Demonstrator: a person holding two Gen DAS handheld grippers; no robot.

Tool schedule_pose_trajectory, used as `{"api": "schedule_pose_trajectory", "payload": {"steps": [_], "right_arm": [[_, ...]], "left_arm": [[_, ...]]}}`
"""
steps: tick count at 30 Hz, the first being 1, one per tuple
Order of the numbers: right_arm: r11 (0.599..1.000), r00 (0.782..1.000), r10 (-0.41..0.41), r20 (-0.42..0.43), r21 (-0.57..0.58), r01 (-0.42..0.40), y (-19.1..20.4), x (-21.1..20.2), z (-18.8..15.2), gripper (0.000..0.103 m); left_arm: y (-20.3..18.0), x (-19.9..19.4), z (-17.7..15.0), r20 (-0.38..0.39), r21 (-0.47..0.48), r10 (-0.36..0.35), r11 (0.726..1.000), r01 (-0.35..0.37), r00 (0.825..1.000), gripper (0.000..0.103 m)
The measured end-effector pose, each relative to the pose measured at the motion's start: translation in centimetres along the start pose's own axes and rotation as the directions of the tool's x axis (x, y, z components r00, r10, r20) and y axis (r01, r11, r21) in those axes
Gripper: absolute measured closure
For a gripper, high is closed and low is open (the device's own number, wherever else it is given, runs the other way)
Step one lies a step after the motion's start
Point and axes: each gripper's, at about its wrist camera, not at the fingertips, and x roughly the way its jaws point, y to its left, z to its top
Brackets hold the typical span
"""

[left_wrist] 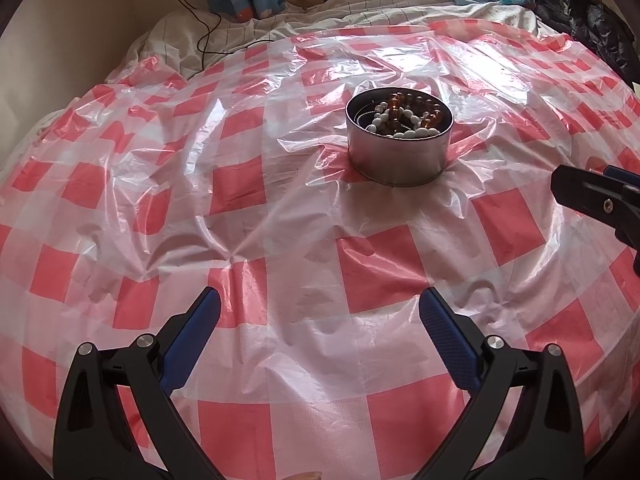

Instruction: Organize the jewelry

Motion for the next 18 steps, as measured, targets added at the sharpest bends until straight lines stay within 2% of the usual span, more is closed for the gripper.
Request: {"api": "schedule_pose_trajectory", "payload": {"steps": [18], "right_arm": [[0.999,0.998,-0.040,-0.052,-0.036,0.039,0.6,2.3,-0.5,0.008]], "left_arm": [[1.2,0.5,0.2,0.010,-0.048,0.002,0.999,-0.001,1.000,0.008]]}}
